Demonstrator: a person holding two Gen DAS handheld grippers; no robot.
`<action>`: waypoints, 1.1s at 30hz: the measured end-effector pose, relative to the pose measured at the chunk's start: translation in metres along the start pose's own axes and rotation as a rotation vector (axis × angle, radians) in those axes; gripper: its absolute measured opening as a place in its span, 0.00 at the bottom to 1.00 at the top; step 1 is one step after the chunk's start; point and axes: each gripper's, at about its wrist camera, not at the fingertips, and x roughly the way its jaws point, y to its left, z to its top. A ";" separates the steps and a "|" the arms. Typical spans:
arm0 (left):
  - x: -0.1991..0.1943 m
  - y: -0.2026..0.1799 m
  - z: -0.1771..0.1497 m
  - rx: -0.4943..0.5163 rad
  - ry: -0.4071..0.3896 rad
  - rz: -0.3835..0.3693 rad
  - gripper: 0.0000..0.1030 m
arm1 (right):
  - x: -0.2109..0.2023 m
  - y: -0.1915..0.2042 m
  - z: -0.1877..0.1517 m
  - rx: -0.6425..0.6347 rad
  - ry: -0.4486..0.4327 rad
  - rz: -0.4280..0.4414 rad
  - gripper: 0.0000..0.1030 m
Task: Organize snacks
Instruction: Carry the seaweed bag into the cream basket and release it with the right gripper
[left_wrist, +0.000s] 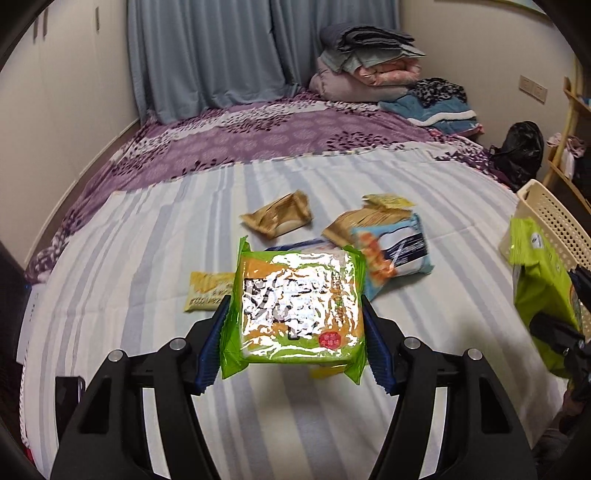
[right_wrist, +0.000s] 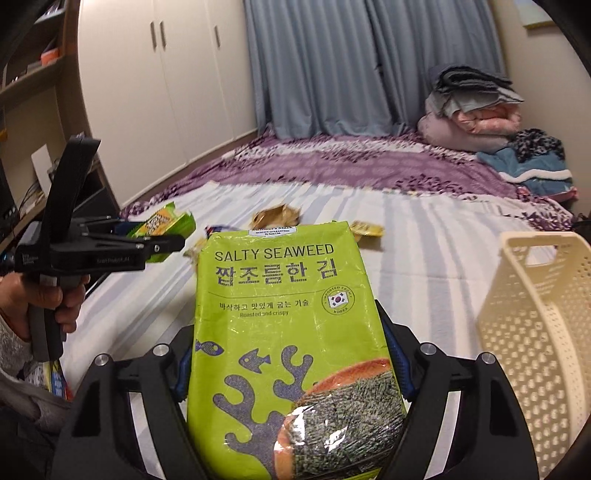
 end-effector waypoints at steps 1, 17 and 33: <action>-0.001 -0.004 0.003 0.010 -0.004 -0.005 0.65 | -0.006 -0.006 0.001 0.012 -0.013 -0.011 0.75; -0.006 -0.085 0.027 0.154 -0.028 -0.092 0.65 | -0.107 -0.140 -0.009 0.235 -0.130 -0.424 0.76; -0.009 -0.147 0.042 0.252 -0.039 -0.156 0.65 | -0.133 -0.198 -0.042 0.340 -0.096 -0.567 0.81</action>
